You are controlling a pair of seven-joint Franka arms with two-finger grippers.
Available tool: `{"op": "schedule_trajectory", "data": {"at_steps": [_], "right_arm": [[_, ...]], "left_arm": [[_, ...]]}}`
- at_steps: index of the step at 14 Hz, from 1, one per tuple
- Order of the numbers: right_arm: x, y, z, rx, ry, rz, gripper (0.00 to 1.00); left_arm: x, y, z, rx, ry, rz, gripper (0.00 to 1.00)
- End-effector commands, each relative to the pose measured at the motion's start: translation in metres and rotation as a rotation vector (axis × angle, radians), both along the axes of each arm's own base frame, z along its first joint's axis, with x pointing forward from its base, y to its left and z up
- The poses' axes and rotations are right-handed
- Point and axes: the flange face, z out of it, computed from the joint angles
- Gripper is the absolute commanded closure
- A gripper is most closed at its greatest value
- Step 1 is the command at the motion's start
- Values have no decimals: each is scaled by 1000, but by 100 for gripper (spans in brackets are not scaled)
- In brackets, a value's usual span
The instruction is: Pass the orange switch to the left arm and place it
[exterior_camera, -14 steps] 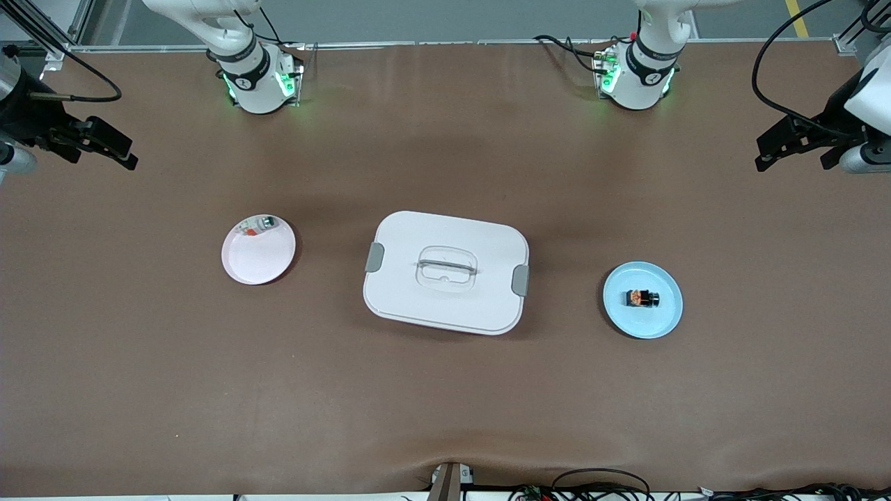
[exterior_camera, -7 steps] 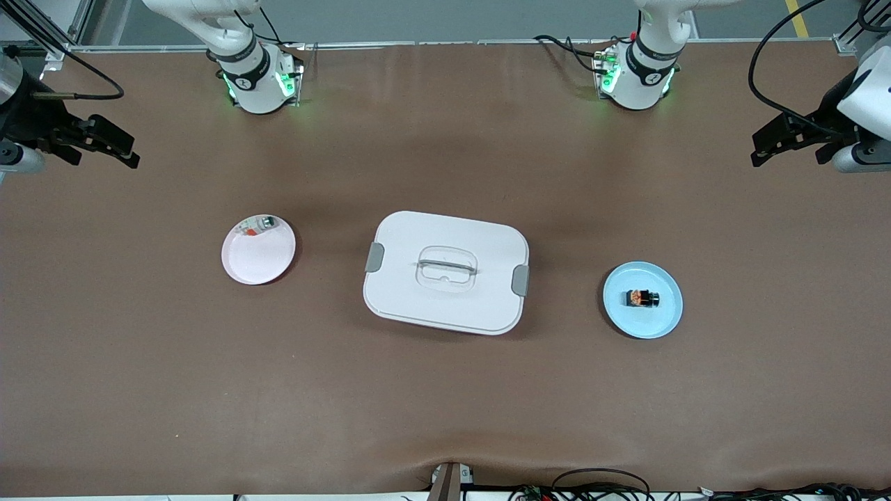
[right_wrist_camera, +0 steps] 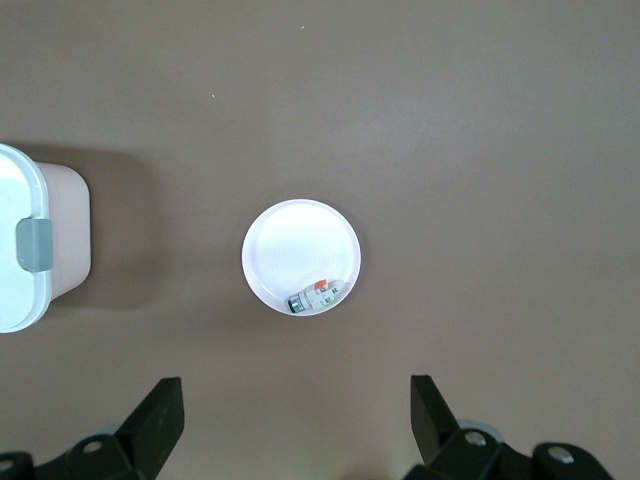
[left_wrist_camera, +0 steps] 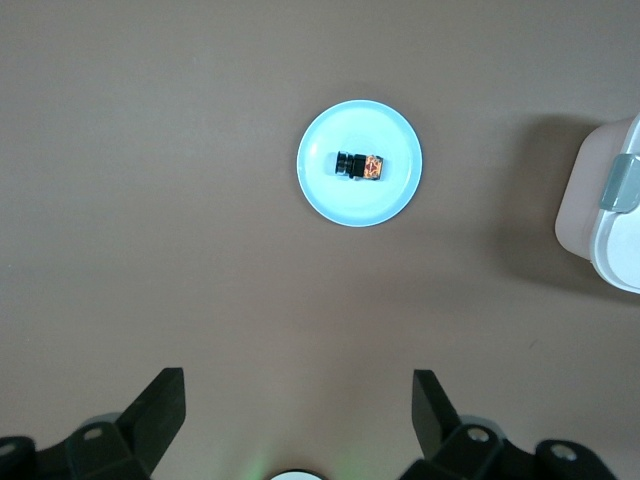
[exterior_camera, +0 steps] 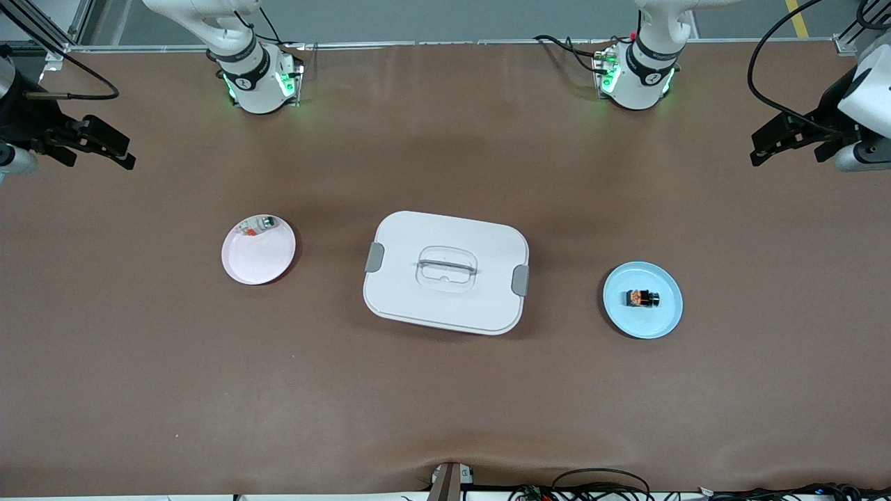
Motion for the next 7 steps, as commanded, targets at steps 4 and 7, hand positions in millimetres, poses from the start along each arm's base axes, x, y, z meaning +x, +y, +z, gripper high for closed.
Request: {"op": "schedule_trajectory", "data": {"at_steps": [4,7], "right_arm": [[4,-3,2,17,12,7,0],[2,-3,1,17,26,5,0]], "left_arm": [[-5,6,13,-7,-15,4,0],[-5,7,13,-8,-12,5,0]]}}
